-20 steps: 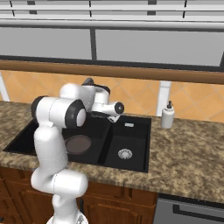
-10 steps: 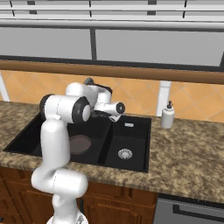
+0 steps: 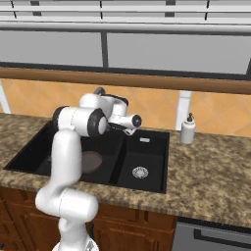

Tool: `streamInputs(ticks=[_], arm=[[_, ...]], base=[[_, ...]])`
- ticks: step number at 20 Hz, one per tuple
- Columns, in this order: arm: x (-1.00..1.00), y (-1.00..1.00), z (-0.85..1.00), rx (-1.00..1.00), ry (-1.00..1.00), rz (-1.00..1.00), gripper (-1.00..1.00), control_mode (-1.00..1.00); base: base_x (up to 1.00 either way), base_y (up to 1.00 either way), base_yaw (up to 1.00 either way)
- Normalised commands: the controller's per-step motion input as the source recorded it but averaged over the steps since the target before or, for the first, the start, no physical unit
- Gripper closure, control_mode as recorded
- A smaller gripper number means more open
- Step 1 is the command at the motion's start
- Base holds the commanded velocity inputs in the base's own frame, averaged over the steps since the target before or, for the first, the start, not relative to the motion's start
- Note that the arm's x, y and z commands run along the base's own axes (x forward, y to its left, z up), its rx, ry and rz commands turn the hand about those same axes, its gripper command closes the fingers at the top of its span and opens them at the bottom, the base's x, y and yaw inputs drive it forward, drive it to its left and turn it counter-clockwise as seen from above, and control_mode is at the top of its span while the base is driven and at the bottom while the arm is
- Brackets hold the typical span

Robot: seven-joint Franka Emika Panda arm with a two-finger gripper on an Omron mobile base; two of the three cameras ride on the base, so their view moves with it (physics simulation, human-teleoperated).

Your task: Pick the pan and sponge and place them into the sink. Then turn on the water.

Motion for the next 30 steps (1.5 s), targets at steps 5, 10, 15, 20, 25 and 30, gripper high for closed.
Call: streamInputs(ticks=[5, 10, 15, 20, 25, 30], arm=[[0.30, 0.00, -0.16, 0.03, 0.00, 0.00, -1.00, -1.00], [0.22, 0.00, -0.19, 0.01, 0.00, 0.00, 1.00, -1.00], [0.16, 0.00, -0.20, 0.00, 0.00, 0.00, 1.00, -1.00], [0.00, 0.00, -0.02, 0.00, 0.00, 0.00, 1.00, -1.00], [0.00, 0.00, -0.14, 0.09, 0.00, 0.00, 1.00, -1.00], [0.00, 0.00, -0.05, 0.21, 0.01, 0.00, 1.00, -1.00]], base=[[0.00, 0.00, 0.00], [0.00, 0.00, 0.00], [0.00, 0.00, 0.00], [0.00, 0.00, 0.00], [0.00, 0.00, 0.00], [0.00, 0.00, 0.00]])
